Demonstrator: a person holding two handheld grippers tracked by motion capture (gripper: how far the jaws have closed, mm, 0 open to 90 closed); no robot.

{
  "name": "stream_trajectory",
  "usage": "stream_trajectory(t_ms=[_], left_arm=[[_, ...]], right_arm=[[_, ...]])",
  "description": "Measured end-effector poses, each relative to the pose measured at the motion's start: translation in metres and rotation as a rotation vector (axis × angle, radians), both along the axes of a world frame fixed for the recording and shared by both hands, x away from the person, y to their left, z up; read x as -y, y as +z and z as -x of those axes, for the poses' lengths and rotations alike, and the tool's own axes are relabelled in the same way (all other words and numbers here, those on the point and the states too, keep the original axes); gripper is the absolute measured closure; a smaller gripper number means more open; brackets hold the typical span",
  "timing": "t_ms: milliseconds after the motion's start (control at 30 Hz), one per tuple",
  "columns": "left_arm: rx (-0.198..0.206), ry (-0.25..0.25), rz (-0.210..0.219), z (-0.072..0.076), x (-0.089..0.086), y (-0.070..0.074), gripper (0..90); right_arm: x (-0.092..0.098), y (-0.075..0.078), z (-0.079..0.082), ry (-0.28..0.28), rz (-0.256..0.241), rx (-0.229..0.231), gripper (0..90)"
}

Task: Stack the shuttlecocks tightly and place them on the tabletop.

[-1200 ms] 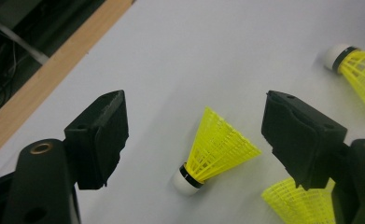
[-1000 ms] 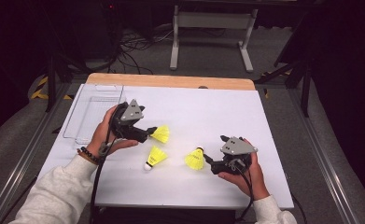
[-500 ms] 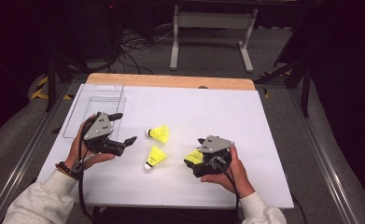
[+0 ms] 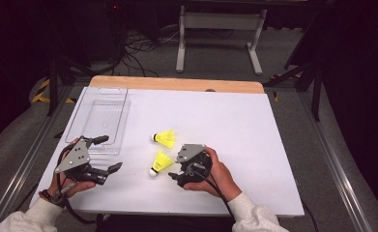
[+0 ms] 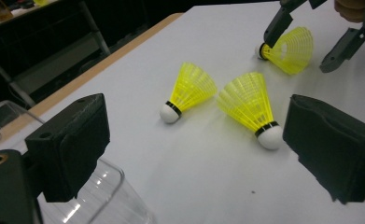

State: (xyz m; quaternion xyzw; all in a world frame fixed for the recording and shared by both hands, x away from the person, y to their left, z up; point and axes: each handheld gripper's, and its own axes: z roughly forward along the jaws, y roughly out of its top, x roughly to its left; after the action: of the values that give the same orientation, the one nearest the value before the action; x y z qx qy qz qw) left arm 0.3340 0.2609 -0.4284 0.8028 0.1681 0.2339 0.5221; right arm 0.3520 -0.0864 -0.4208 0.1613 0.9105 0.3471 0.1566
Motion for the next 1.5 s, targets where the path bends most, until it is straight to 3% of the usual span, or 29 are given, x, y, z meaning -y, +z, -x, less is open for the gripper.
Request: stream_trajectory(t_ms=[100, 200, 433, 733, 833, 967, 1033, 1100, 1267, 1333, 1500], left_arm=[[-0.012, 0.002, -0.024, 0.005, -0.005, -0.010, 5.1], [-0.032, 0.010, -0.006, 0.009, -0.012, -0.016, 5.3], [-0.059, 0.007, -0.029, 0.015, -0.021, -0.021, 5.8], [-0.072, 0.042, 0.004, 0.017, -0.036, -0.022, 5.7], [-0.073, 0.045, -0.001, 0.016, -0.035, -0.022, 5.3], [-0.074, 0.050, 0.003, 0.015, -0.036, -0.022, 5.3], [-0.082, 0.056, 0.002, 0.014, -0.037, -0.022, 5.3], [-0.083, 0.066, -0.002, 0.013, -0.037, -0.023, 5.3], [-0.086, 0.078, -0.006, 0.012, -0.037, -0.024, 4.9], [-0.095, 0.084, -0.017, 0.010, -0.036, -0.025, 5.0], [-0.101, 0.078, -0.026, 0.008, -0.034, -0.026, 5.3]], right_arm=[[-0.011, -0.004, -0.004, 0.013, 0.028, -0.009, 28.3], [-0.021, -0.009, -0.009, 0.017, 0.049, -0.019, 28.0], [-0.028, -0.015, -0.019, -0.008, 0.087, -0.049, 26.5], [-0.038, -0.024, -0.024, 0.011, 0.115, -0.093, 26.7], [-0.037, -0.023, -0.023, 0.035, 0.108, -0.097, 36.2], [-0.037, -0.022, -0.022, 0.032, 0.099, -0.093, 42.2], [-0.035, -0.022, -0.023, 0.039, 0.094, -0.094, 50.1], [-0.034, -0.021, -0.023, 0.043, 0.104, -0.089, 63.7], [-0.033, -0.019, -0.021, 0.063, 0.111, -0.076, 77.7], [-0.035, -0.017, -0.019, 0.096, 0.103, -0.088, 88.3], [-0.036, -0.016, -0.016, 0.141, 0.100, -0.092, 90.0]])
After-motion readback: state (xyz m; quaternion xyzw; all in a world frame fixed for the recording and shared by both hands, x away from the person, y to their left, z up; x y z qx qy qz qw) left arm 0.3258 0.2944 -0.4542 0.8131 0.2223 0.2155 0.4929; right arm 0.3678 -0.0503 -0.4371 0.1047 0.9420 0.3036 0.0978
